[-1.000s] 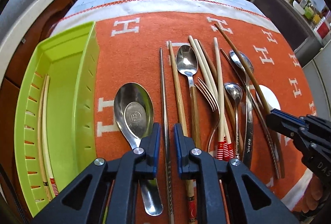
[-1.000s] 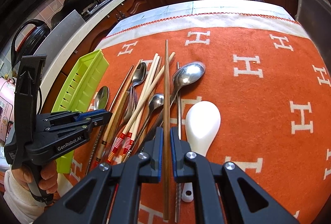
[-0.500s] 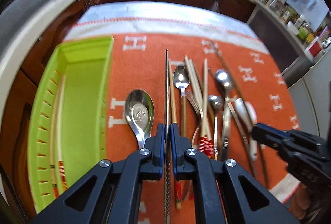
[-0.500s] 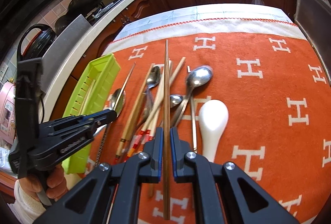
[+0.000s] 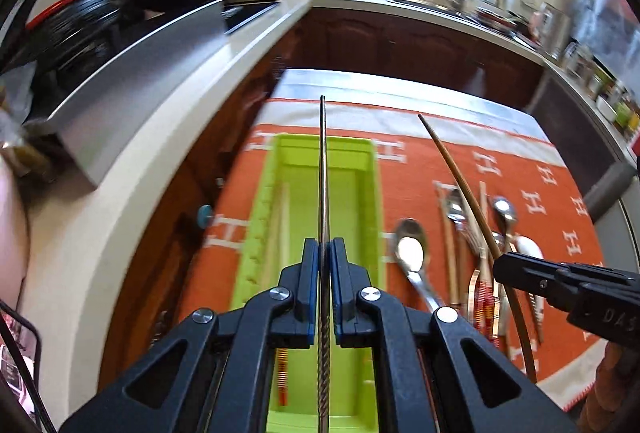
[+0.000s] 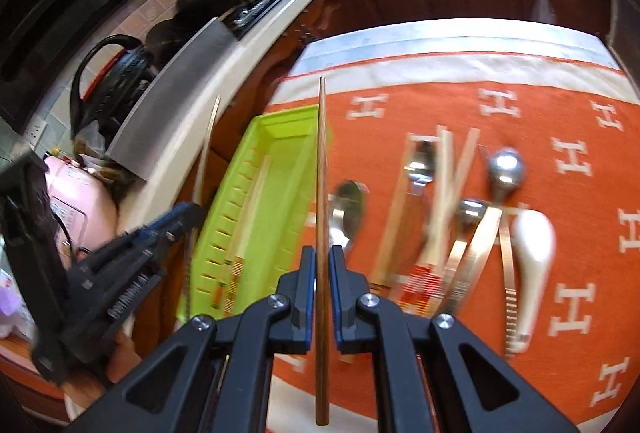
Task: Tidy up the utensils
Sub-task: 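Lower both chopsticks into the green tray and open both tools, then move the left tool to a large steel spoon while the right tool approaches the white ceramic spoon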
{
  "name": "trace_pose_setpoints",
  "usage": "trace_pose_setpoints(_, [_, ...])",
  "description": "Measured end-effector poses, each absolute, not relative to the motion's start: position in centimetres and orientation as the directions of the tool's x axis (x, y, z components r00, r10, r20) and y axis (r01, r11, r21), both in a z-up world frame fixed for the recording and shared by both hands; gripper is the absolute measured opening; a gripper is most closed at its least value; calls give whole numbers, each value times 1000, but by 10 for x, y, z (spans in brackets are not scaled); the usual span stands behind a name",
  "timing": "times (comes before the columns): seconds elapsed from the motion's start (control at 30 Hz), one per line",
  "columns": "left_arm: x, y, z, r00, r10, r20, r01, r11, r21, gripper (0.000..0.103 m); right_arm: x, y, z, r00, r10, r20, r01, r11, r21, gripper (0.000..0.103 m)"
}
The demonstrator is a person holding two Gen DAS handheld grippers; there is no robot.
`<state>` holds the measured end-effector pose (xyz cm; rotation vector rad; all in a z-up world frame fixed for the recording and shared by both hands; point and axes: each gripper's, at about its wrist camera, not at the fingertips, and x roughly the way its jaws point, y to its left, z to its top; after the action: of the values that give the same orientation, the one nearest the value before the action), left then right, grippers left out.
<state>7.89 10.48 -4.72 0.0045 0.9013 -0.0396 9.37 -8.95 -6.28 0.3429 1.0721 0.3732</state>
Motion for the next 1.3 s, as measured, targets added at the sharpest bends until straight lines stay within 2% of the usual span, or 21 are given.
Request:
trace_pose_setpoints(0.17, [85,128,-46,624,-17,-781,19,1000,-7,4,110,-55,-66,402,484,-777,-96,866,490,7])
trace_pose_setpoints(0.5, [106,137,-59,600,-34,-799,20,999,-27,4,126,-24,-84,358,468,-808,-51,874,483,8])
trace_pose_setpoints(0.57, [108,137,-63,593,-31,-805,17,1000,-26,11,128,-22,-87,345,467,-814,-47,875,482,9])
trace_pose_setpoints(0.7, [109,137,-67,588,-24,-809,17,1000,-18,17,130,-20,-91,329,463,-823,-42,878,477,9])
trace_pose_setpoints(0.77, [109,137,-66,589,-24,-807,16,1000,-18,25,130,-19,-93,324,465,-824,-40,877,479,12])
trace_pose_setpoints(0.9, [106,137,-64,591,-14,-807,10,1000,-10,26,128,-22,-92,329,461,-824,-46,879,474,12])
trace_pose_setpoints(1.03, [102,139,-61,587,-14,-809,-8,1000,-22,43,121,-26,-84,359,443,-821,-69,890,450,12])
trace_pose_setpoints(1.3, [92,134,-45,610,-20,-792,-4,1000,-28,44,102,-41,-58,459,392,-798,-112,916,385,12])
